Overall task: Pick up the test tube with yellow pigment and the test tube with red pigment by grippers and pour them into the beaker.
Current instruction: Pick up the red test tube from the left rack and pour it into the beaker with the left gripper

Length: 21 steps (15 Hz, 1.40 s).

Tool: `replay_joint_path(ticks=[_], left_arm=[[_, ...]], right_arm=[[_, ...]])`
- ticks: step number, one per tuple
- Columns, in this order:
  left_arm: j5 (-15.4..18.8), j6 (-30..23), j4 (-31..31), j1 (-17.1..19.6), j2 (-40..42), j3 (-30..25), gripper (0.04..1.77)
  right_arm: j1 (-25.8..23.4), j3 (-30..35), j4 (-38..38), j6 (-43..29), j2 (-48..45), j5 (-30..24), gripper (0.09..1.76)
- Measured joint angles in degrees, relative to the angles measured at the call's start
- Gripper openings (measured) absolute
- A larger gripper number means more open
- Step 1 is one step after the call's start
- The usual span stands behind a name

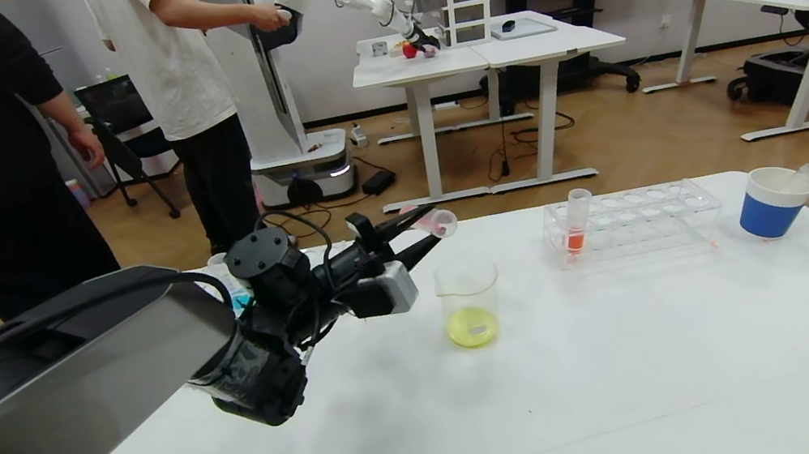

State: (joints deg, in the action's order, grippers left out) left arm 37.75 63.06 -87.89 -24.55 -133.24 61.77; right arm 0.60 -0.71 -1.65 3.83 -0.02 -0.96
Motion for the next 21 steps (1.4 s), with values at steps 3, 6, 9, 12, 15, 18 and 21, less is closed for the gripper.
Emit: replay_joint_path(ticks=[3,6,9,12,15,18,21], left_arm=[[0.3,2.7,-0.1,0.2,-0.9,0.0,0.5],[0.6,4.9,-0.2,0.0,-1.9,0.6,0.5],[1.9,7.3,-0.3,-0.2,-2.7,1.9,0.5],[2.6,10.2,-0.3,-0.4,-3.0,2.4,0.5],[2.6,13.3,-0.3,-0.3,-3.2,2.5,0.5],[2.4,15.2,-0.3,0.2,-4.0,3.6,0.5],[2.3,15.4,-0.4,0.3,-5.3,6.8,0.5]], right_arm=[[0.0,0.0,0.0,0.0,0.0,0.0,1.74],[0.0,0.0,0.0,0.0,0.0,0.0,1.74],[0.0,0.0,0.0,0.0,0.0,0.0,1.74],[0.0,0.0,0.0,0.0,0.0,0.0,1.74],[0.0,0.0,0.0,0.0,0.0,0.0,1.74],[0.0,0.0,0.0,0.0,0.0,0.0,1.74],[0.0,0.0,0.0,0.0,0.0,0.0,1.74]])
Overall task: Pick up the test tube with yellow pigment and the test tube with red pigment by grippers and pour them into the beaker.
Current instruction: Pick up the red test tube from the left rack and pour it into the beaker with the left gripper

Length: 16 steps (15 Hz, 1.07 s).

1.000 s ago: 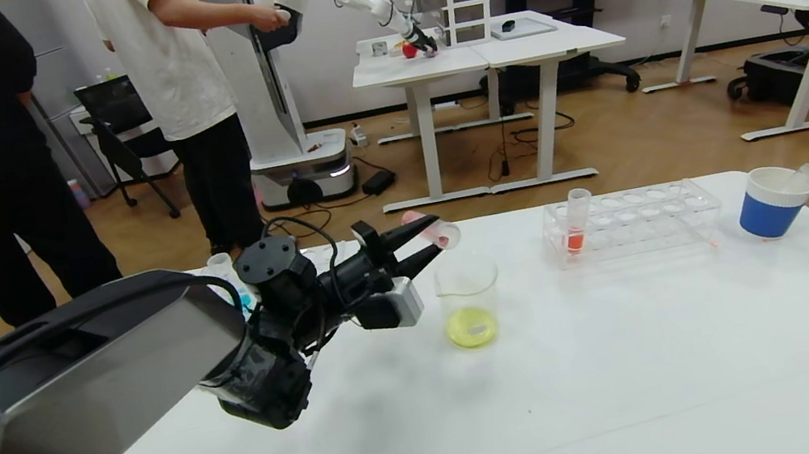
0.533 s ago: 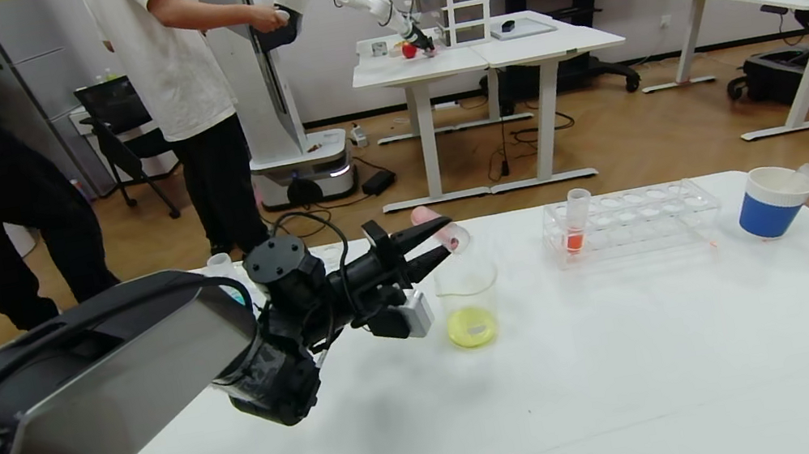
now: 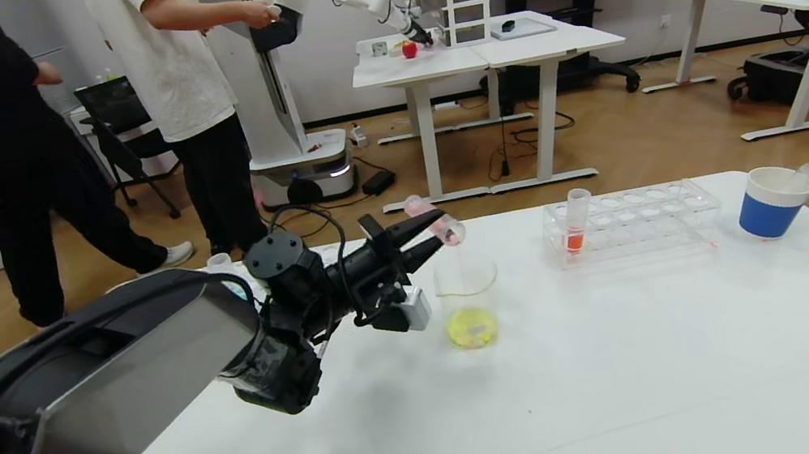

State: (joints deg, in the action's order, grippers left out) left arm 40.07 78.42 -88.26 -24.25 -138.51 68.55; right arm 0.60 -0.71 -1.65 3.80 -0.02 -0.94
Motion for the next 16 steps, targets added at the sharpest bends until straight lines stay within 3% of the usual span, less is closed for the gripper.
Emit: replay_joint_path(ticks=[16], left_arm=[[0.4,8.9,-0.1,1.5,-2.9,3.6,0.5]], right_arm=[[0.0,0.0,0.0,0.0,0.0,0.0,1.74]])
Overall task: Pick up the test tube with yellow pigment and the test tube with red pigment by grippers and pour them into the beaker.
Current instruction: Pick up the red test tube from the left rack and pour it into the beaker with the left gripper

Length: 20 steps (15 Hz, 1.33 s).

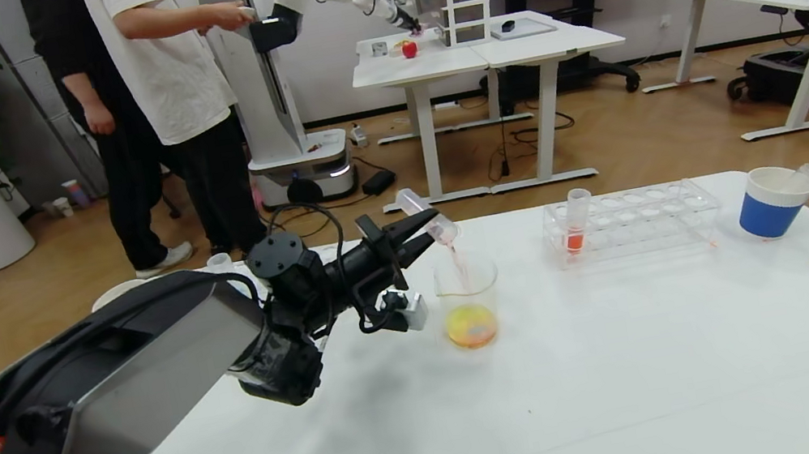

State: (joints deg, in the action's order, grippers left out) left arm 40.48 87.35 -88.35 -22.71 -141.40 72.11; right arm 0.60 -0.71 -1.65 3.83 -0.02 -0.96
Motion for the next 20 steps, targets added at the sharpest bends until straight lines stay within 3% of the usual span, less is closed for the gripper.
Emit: replay_joint_path(ticks=[7,10,12,14,17,20], left_arm=[[-0.2,-2.4,0.0,-0.5,0.3,-0.4,0.5],[-1.0,-10.9,0.0,-2.4,0.6,-0.3,0.5],[-3.7,-18.2,0.0,-3.9,1.5,-0.3,0.5],[-10.6,-26.8,-0.7,-5.5,2.7,-0.7,0.5],[-25.6,-39.1,-1.1,-8.7,6.1,-0.7,0.5],[-46.7,-49.0,-1.1,-12.0,10.2,-1.2,0.5]], right_arm=[[0.0,0.0,0.0,0.0,0.0,0.0,1.74],[0.0,0.0,0.0,0.0,0.0,0.0,1.74],[0.0,0.0,0.0,0.0,0.0,0.0,1.74],[0.0,0.0,0.0,0.0,0.0,0.0,1.74],[0.0,0.0,0.0,0.0,0.0,0.0,1.74],[0.0,0.0,0.0,0.0,0.0,0.0,1.74]])
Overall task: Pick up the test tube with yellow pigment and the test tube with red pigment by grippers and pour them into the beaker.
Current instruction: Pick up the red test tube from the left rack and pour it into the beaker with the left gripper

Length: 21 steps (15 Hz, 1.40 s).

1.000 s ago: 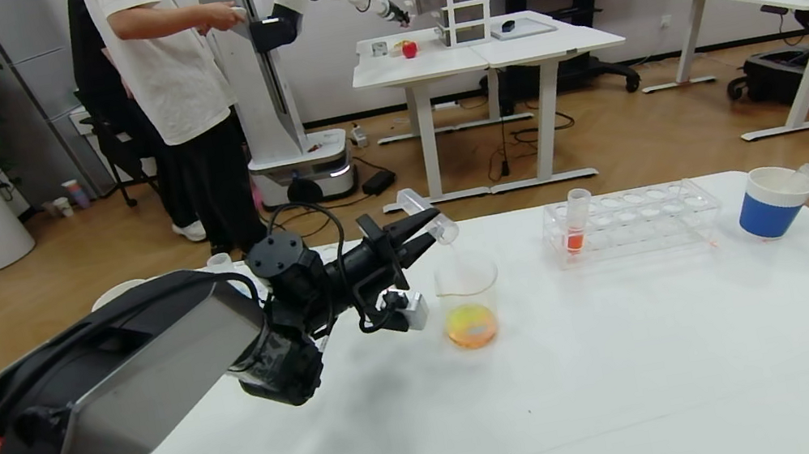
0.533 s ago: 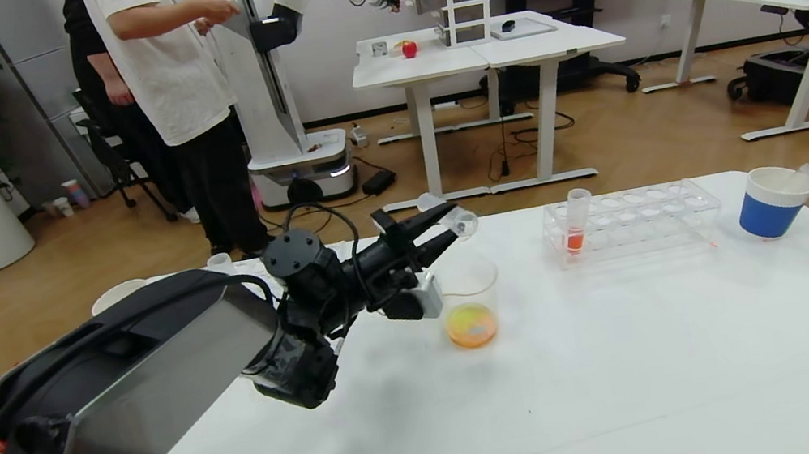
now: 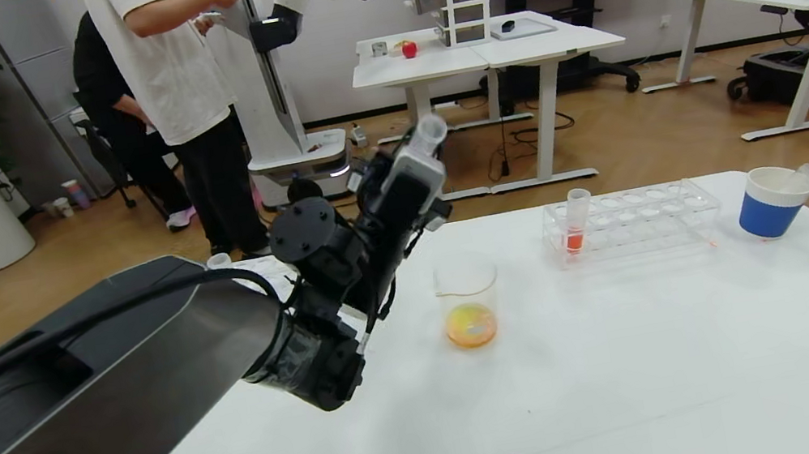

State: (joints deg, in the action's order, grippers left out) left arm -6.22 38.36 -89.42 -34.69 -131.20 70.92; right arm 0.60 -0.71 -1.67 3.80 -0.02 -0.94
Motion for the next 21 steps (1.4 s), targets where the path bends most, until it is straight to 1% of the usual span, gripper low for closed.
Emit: replay_joint_path(ticks=[1,2,3,4,6,8,9,11,13,14,16,18,21], left_arm=[[-8.9,-2.4,0.0,-1.0,1.5,-0.1,0.5],[-15.7,-4.5,0.3,-1.7,2.7,-0.2,0.5],[-20.7,-8.5,0.7,-2.4,3.9,-0.3,0.5],[-23.3,-11.7,0.9,-2.6,4.9,-0.3,0.5],[-26.7,-15.0,1.3,-2.6,6.7,-2.3,0.5],[-29.3,-19.0,2.9,-2.4,8.7,-5.8,0.5],[-29.9,-21.3,3.9,-2.2,10.0,-7.9,0.5],[-30.1,-24.8,5.5,-0.6,12.6,-12.2,0.5],[-28.9,-27.6,7.2,2.5,15.5,-17.2,0.5],[-27.2,-28.9,8.5,4.5,17.1,-19.6,0.5],[-21.6,-32.0,10.9,9.4,20.4,-23.0,0.5],[-17.0,-34.3,11.9,14.7,23.1,-25.6,0.5],[-10.9,-36.8,12.5,22.8,25.2,-28.9,0.5]], right_arm=[[0.0,0.0,0.0,0.0,0.0,0.0,1.74],[0.0,0.0,0.0,0.0,0.0,0.0,1.74],[0.0,0.0,0.0,0.0,0.0,0.0,1.74],[0.0,0.0,0.0,0.0,0.0,0.0,1.74],[0.0,0.0,0.0,0.0,0.0,0.0,1.74],[0.0,0.0,0.0,0.0,0.0,0.0,1.74],[0.0,0.0,0.0,0.0,0.0,0.0,1.74],[0.0,0.0,0.0,0.0,0.0,0.0,1.74],[0.0,0.0,0.0,0.0,0.0,0.0,1.74],[0.0,0.0,0.0,0.0,0.0,0.0,1.74],[0.0,0.0,0.0,0.0,0.0,0.0,1.74],[0.0,0.0,0.0,0.0,0.0,0.0,1.74],[0.0,0.0,0.0,0.0,0.0,0.0,1.74]])
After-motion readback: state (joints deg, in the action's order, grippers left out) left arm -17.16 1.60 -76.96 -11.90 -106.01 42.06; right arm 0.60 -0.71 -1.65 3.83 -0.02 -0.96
